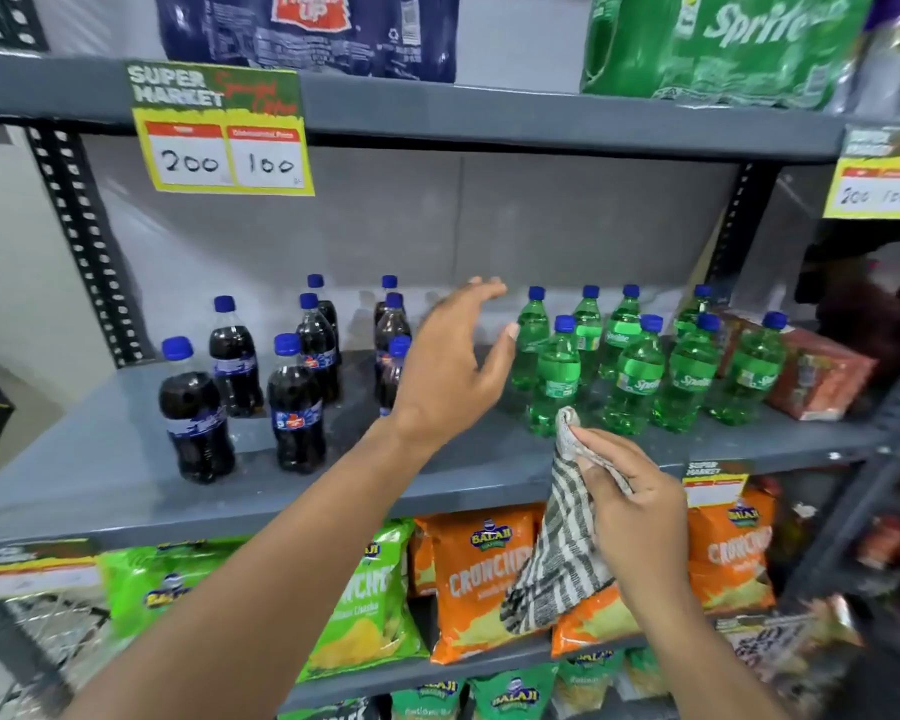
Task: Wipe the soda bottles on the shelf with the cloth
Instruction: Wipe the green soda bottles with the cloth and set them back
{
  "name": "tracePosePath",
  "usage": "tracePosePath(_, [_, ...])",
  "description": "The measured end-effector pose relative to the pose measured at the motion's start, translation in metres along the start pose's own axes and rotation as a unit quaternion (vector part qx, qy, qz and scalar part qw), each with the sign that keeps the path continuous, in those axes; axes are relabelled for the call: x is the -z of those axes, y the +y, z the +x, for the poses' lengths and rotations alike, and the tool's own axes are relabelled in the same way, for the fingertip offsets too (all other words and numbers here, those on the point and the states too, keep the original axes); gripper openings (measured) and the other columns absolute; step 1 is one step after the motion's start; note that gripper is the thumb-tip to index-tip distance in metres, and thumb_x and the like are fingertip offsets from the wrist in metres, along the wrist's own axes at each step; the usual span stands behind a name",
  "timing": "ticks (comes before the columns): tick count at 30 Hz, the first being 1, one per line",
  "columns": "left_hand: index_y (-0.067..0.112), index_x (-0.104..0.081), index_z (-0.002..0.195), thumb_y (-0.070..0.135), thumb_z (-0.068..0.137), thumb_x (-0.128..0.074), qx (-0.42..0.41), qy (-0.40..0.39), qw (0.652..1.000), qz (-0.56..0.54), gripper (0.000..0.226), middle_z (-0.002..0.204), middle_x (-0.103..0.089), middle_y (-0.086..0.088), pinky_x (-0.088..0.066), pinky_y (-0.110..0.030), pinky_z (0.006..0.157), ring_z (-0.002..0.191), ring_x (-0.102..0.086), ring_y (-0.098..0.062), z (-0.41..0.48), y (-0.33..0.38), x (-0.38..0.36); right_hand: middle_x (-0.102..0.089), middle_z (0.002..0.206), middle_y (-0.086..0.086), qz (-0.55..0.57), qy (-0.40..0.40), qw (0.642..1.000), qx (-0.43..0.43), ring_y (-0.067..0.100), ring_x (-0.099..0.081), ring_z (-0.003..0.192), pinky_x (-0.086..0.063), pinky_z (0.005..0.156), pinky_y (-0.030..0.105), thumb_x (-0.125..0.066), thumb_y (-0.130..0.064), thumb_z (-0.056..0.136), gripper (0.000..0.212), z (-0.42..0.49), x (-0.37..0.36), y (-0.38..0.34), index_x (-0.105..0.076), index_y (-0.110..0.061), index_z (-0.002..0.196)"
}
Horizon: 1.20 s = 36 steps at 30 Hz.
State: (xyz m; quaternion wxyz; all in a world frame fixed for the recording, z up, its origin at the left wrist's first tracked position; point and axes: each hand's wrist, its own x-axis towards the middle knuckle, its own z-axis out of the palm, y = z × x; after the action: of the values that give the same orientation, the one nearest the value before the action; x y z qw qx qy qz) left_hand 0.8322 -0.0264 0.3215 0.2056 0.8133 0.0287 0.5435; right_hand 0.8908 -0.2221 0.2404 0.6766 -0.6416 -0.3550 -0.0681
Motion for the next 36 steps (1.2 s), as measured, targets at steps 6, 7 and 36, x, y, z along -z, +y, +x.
tracePosePath(6, [0.021, -0.044, 0.150, 0.034, 0.100, -0.061, 0.221, -0.167, 0.955, -0.109, 0.054, 0.152, -0.053, -0.006, -0.041, -0.031, 0.108, 0.133, -0.053, -0.028, 0.022, 0.002, -0.063, -0.069, 0.112, -0.028, -0.037, 0.009, 0.999, -0.004, -0.011, -0.060, 0.109, -0.044, 0.088, 0.002, -0.060, 0.005, 0.095, 0.044, 0.023, 0.018, 0.005, -0.077, -0.034, 0.107])
tracePosePath(7, [0.022, -0.040, 0.152, 0.036, 0.101, -0.060, 0.246, -0.193, 0.942, -0.119, 0.057, 0.156, -0.047, -0.004, -0.036, -0.025, 0.108, 0.140, -0.047, -0.025, 0.024, -0.003, -0.072, -0.068, 0.113, -0.027, -0.043, 0.007, 0.999, -0.002, -0.012, -0.059, 0.108, -0.043, 0.087, 0.001, -0.060, 0.006, 0.095, 0.044, 0.028, 0.020, 0.006, -0.076, -0.033, 0.108])
tracePosePath(36, [0.010, -0.078, 0.098, 0.047, 0.079, -0.080, 0.352, -0.042, 0.809, -0.469, 0.042, 0.114, -0.077, -0.016, -0.059, -0.033, 0.084, 0.105, -0.074, -0.025, 0.048, 0.001, -0.077, -0.073, 0.110, 0.003, -0.261, -0.116, 0.853, 0.436, 0.023, -0.050, 0.100, -0.046, 0.092, 0.028, -0.042, 0.006, 0.083, 0.044, 0.123, 0.010, -0.008, -0.074, -0.006, 0.111])
